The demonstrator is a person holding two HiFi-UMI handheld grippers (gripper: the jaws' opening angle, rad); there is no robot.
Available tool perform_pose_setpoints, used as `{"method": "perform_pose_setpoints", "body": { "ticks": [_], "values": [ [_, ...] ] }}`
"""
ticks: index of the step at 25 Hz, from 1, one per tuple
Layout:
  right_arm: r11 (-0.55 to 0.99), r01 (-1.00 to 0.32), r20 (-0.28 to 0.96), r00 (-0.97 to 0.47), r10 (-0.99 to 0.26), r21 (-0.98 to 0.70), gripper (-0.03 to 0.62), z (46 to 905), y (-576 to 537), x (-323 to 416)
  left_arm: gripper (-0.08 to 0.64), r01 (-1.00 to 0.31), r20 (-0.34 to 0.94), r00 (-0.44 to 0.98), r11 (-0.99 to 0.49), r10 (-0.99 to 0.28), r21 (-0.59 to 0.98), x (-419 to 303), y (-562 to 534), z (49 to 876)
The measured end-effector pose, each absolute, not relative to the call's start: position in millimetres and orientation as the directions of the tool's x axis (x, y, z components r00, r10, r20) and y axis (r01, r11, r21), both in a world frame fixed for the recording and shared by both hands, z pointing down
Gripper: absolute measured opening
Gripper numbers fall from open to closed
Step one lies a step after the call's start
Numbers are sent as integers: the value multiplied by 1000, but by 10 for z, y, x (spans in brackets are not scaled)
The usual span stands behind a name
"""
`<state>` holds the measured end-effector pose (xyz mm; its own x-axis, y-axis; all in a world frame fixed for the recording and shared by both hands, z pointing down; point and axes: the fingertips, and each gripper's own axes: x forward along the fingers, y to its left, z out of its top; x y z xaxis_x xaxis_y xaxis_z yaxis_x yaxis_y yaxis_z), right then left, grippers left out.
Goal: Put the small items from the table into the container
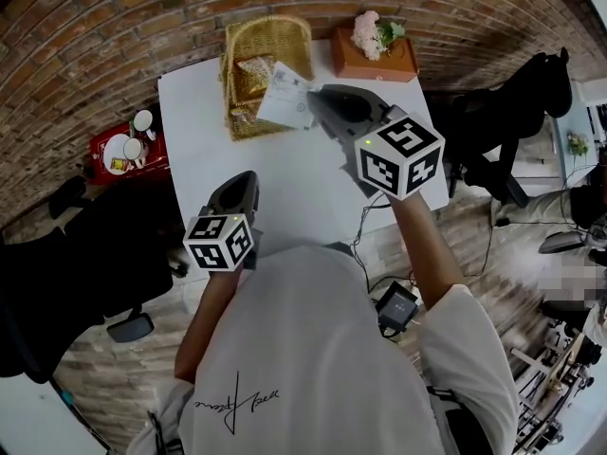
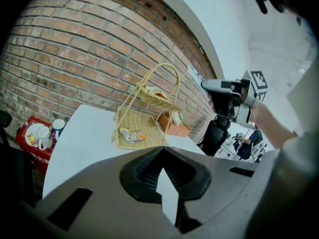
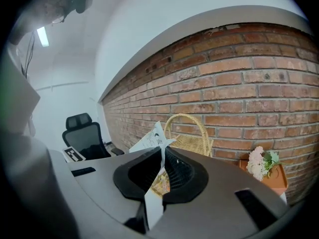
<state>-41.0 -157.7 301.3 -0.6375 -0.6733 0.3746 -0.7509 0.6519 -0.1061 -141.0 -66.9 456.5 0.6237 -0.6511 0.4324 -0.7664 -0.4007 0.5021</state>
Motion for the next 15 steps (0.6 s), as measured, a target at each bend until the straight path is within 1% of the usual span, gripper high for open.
{"method": "perform_pose_setpoints", "body": {
  "ticks": [6, 11, 15],
  "values": [
    [633, -767, 377, -620, -688, -107, 37, 3063, -1730, -425, 9, -764, 437, 626, -397, -646, 508, -1429, -698, 4594],
    [626, -780, 399, -581, -710, -20, 37, 3117, -1888, -455, 9, -765, 444, 624, -387, -643, 514, -1442, -724, 4615],
    [625, -781, 404, -575, -711, -12, 37, 3166, -1984, -499, 9, -770, 449, 615, -374, -648, 517, -1485, -735, 4628]
  ]
}}
